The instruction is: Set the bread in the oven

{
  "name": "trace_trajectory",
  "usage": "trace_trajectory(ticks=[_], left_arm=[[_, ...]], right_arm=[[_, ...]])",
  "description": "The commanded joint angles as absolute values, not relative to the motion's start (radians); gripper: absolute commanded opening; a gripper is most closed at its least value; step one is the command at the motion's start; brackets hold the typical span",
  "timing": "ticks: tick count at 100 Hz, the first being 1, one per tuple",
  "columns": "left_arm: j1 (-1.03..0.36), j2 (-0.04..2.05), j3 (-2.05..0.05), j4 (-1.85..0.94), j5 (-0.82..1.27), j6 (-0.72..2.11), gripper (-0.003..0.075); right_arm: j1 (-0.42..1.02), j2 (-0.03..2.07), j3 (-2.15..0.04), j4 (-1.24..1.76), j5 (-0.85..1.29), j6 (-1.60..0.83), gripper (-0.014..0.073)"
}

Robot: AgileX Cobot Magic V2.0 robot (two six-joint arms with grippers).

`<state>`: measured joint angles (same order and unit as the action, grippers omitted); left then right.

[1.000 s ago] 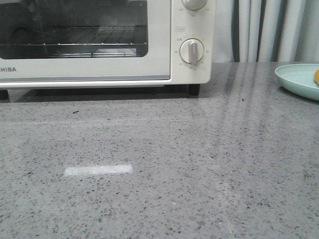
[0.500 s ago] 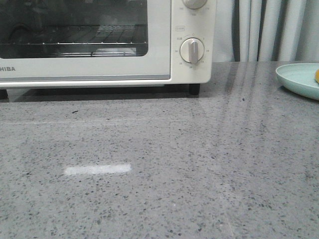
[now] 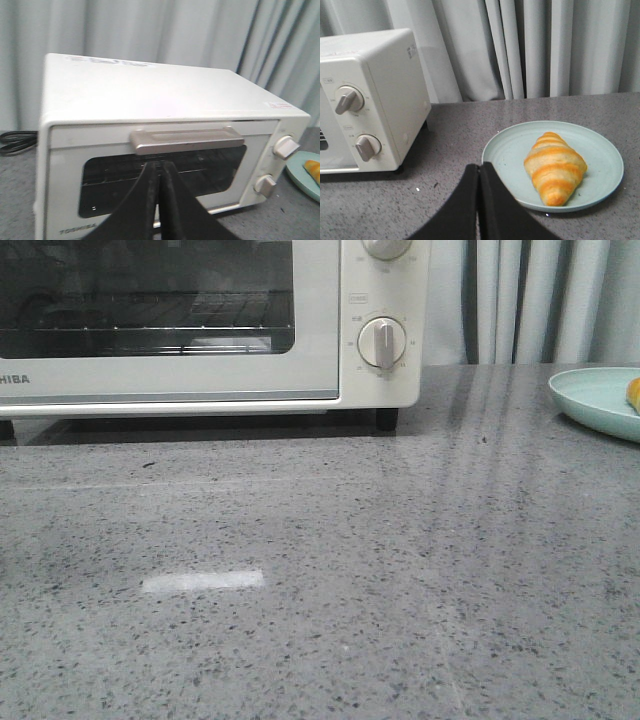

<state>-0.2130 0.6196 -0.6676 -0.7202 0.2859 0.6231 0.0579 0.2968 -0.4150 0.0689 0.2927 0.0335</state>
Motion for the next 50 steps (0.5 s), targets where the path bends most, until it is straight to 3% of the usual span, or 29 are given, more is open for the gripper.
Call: trace_trajectory(ticks=[1,17,50], left_arm=[[-0.3,0.723,-0.762,-0.719,0.222,0.648,-0.0021],[-0.402,0.88,-0.852,-0.711,0.137,0.669,-0.0021],[-0.416,1.104,-0.964,-0.711,0.093,0.669,-0.0021]], right_arm=[[0.06,0.339,-0.451,0.053,0.228,0.022,-0.0061],[0.06,0.339,-0.451,0.053,0.236,0.022,-0.0061],[0.06,0.339,-0.451,0.053,0.28,0.022,-0.0061]])
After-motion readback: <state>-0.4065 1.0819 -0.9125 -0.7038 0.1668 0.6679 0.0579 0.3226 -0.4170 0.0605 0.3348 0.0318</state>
